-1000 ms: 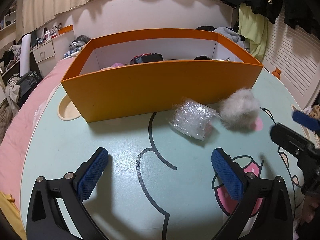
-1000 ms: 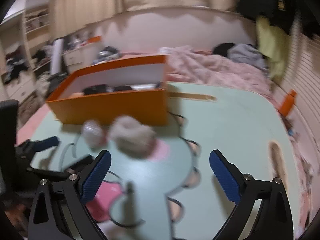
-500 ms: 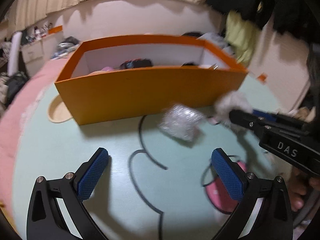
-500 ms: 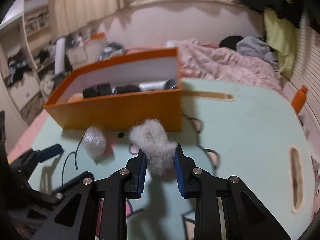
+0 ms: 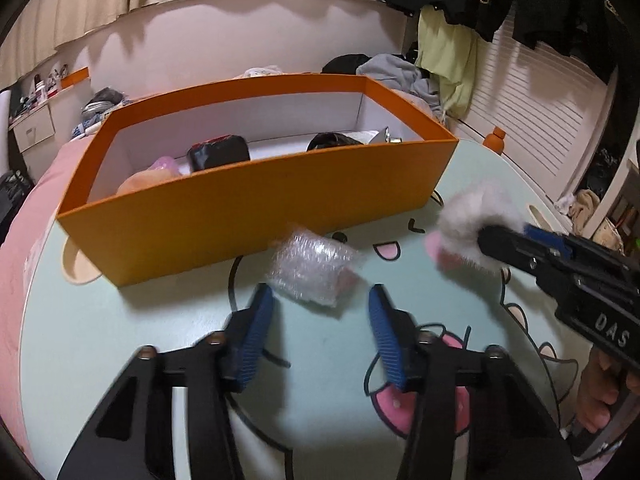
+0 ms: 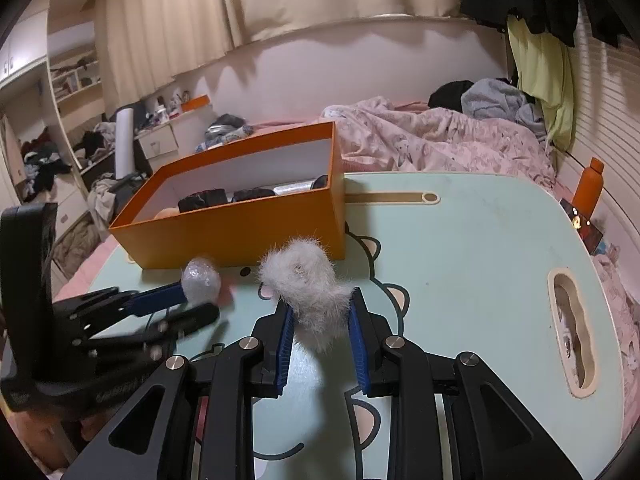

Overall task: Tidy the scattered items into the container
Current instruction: 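Grasp the clear plastic-wrapped bundle with the left gripper while the right gripper lifts the fluffy ball, then carry the plastic bundle and fluffy ball over the box with both grippers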

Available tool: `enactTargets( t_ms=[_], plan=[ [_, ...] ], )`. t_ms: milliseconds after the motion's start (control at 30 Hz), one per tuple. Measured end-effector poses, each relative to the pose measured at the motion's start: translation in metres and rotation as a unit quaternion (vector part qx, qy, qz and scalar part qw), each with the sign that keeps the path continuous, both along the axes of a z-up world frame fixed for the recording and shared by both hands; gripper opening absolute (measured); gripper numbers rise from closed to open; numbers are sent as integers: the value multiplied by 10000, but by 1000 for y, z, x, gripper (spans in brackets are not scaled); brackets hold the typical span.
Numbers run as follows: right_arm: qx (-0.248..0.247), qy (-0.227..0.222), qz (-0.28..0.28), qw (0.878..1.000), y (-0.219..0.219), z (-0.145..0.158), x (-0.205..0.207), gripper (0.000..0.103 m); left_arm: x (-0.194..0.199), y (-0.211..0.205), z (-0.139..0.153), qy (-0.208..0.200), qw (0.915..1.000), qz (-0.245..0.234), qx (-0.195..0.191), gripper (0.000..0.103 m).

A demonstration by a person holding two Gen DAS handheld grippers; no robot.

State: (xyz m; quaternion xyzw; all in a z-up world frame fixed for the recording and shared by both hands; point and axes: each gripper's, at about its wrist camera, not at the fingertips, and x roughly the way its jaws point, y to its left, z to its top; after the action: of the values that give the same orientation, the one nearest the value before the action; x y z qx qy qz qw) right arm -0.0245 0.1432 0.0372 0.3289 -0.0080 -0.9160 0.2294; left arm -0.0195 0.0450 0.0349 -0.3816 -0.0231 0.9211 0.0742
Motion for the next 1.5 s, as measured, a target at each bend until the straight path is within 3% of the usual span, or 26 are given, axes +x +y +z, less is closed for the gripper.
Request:
enactTargets(
  t_ms=[33, 467, 700, 833, 867, 933, 1033, 1100, 1167, 1300, 1367, 1500],
  plan=[
    [-9, -4, -3, 10000, 0, 0, 0, 25, -2, -1, 0, -12, 10000, -1, 21, 6],
    [53, 179, 71, 9998, -2, 3, 8, 25, 35, -28, 35, 705, 9945, 71, 772, 6],
    [97, 402, 326, 9986, -20, 20, 8, 25, 40, -44, 79, 1255, 9898, 112, 658, 6],
    [64, 484, 330, 9983, -25, 26, 11, 25, 34, -49, 76, 1007, 9927, 67, 659, 8],
    [63, 491, 345, 9982, -25, 25, 12, 25, 33, -49, 69, 785, 9943, -33, 721, 11],
    [73, 445, 360, 9983, -25, 21, 14, 25, 29, -47, 51, 387, 9950, -171, 909, 36],
    [11, 352, 310, 9989, -20, 17, 13, 25, 25, -39, 32, 203, 9949, -103, 978, 63],
    [-55, 332, 254, 9991, -15, 17, 12, 25, 21, -30, 24, 195, 9946, -144, 1011, 69],
    [-99, 327, 209, 9992, -11, 17, 12, 25, 16, -22, 19, 165, 9964, -154, 821, 69],
    [-152, 278, 175, 9993, -7, 15, 11, 25, 0, -1, 2, 28, 9999, -78, 57, 69],
    [-141, 266, 192, 9994, -7, 13, 12, 25, -5, 2, -3, -93, 9998, -148, -39, 31],
    [-112, 266, 222, 9993, -9, 13, 13, 25, 5, -7, 4, 99, 9996, -136, 223, 32]
  ],
)
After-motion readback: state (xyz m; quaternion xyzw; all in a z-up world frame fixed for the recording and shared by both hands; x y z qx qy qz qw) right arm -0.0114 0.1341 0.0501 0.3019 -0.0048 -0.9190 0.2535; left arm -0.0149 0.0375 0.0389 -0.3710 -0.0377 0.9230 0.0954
